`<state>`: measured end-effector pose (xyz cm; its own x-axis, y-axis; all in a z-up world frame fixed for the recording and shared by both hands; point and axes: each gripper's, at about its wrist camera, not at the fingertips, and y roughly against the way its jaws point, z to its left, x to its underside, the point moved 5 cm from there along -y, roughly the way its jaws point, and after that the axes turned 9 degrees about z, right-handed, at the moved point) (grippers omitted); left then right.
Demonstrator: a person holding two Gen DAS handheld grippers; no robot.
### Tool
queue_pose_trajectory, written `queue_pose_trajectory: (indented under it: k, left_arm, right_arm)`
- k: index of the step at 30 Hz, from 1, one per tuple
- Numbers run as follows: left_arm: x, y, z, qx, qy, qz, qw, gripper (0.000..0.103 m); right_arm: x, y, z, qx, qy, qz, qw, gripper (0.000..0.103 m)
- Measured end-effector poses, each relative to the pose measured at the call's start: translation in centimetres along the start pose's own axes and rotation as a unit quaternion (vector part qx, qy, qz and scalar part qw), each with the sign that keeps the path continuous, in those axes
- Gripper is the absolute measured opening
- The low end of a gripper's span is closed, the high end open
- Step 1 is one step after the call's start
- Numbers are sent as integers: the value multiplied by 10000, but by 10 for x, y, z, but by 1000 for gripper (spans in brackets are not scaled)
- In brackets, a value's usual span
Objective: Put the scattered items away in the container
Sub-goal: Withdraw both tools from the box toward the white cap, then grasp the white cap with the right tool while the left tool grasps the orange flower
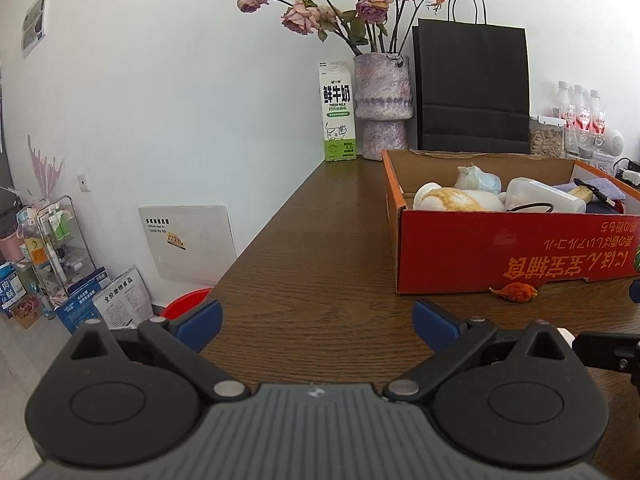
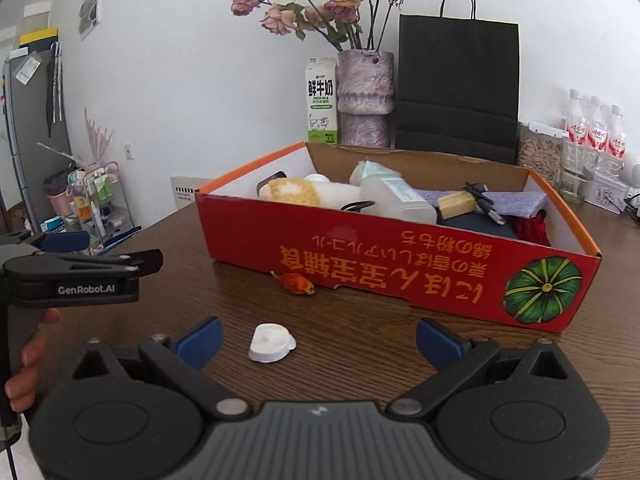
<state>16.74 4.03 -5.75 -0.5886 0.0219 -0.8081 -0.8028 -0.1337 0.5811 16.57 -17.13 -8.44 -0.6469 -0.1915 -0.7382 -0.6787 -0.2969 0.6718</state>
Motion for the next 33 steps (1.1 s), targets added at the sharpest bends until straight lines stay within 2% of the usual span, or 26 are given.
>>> queue_pose_trajectory:
  k: [4,7,8,9,10,16,21,25,33]
  left_arm:
    - [5,-3,3,77,24,84,9999,103]
    - [6,-3,3,89,15,84,9999,103]
    - [6,-4,2,95,-22,105,9999,103]
    - [6,-4,1,95,-56,113,9999,103]
    - [6,-4,-1,82,-92,117,9999,103]
    - [6,-4,-5,43,-191,141,9997,103]
    - [4,-5,-13,30,-229,193,9995,103]
    - [-1,-2,-36,295,-322,210,9988,103]
    - [-21,-8,-96,538,-726,216,9957,103]
  right_arm:
    - [-4,-14,7,39,2,272,9996,92]
    - [-4,-24,12,41,53,475,9989,73]
    - [-3,-22,15,105,171,430,9989,59]
    - [-2,-20,18,57,230,396,9989,33]
    - [-2,-18,18,-28,225,380,9990,26]
    - [-3,-5,0,57,-52,143,9999,24]
    - [-5,1,-34,353,-404,2,9986,24]
    - [-4,5,-62,655,-639,-97,9958,24]
    - [2,15,-103,1000,-919,-263,9904,24]
